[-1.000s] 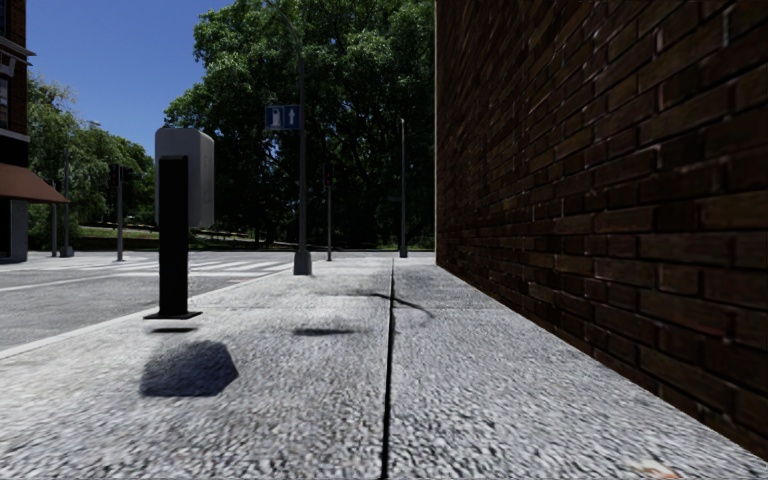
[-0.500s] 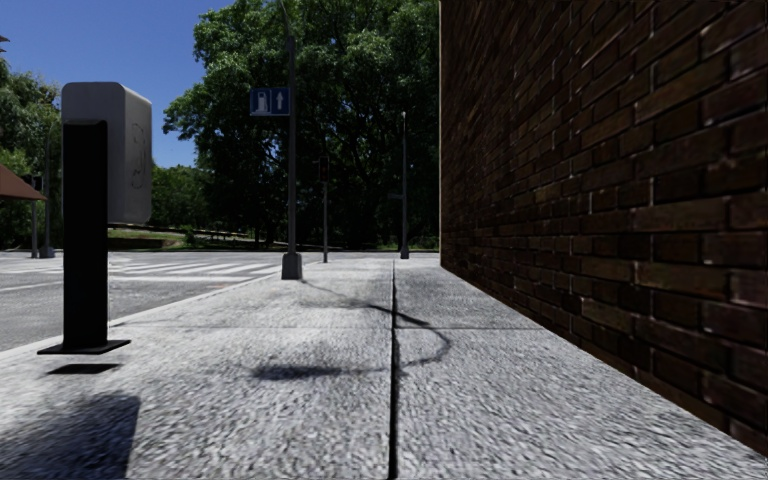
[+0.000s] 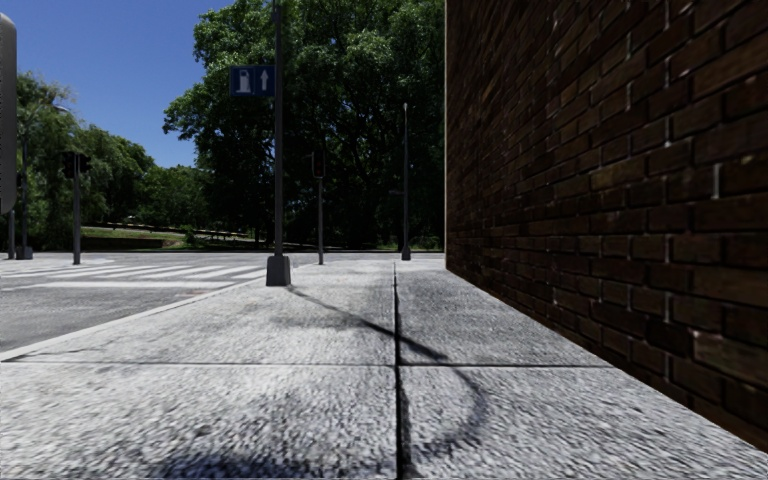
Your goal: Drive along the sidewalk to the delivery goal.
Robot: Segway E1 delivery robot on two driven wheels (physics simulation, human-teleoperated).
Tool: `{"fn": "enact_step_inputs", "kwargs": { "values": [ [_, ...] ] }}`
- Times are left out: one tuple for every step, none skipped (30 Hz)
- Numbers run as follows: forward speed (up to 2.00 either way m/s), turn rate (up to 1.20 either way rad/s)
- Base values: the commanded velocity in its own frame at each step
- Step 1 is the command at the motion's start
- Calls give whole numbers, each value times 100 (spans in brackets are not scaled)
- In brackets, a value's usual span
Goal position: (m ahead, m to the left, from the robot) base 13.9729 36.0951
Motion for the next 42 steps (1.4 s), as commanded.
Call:
{"fn": "enact_step_inputs", "kwargs": {
  "values": [
    [200, 0],
    [200, 0],
    [200, 0],
    [200, 0],
    [200, 0],
    [200, 0],
    [200, 0],
    [200, 0],
    [200, 0],
    [200, 0],
    [200, 0],
    [200, 0],
    [200, 0],
    [200, 0],
    [200, 0],
    [200, 0],
    [200, 0],
    [200, 0],
    [200, 0],
    [200, 0],
    [200, 0],
    [200, 0],
    [200, 0],
    [200, 0],
    [200, 0],
    [200, 0],
    [200, 0],
    [200, 0],
    [200, 0],
    [200, 0],
    [200, 0],
    [200, 0],
    [200, 0],
    [200, 0],
    [200, 0],
    [200, 0],
    [200, 0],
    [200, 0],
    [200, 0],
    [200, 0],
    [200, 0],
    [200, 0]
  ]
}}
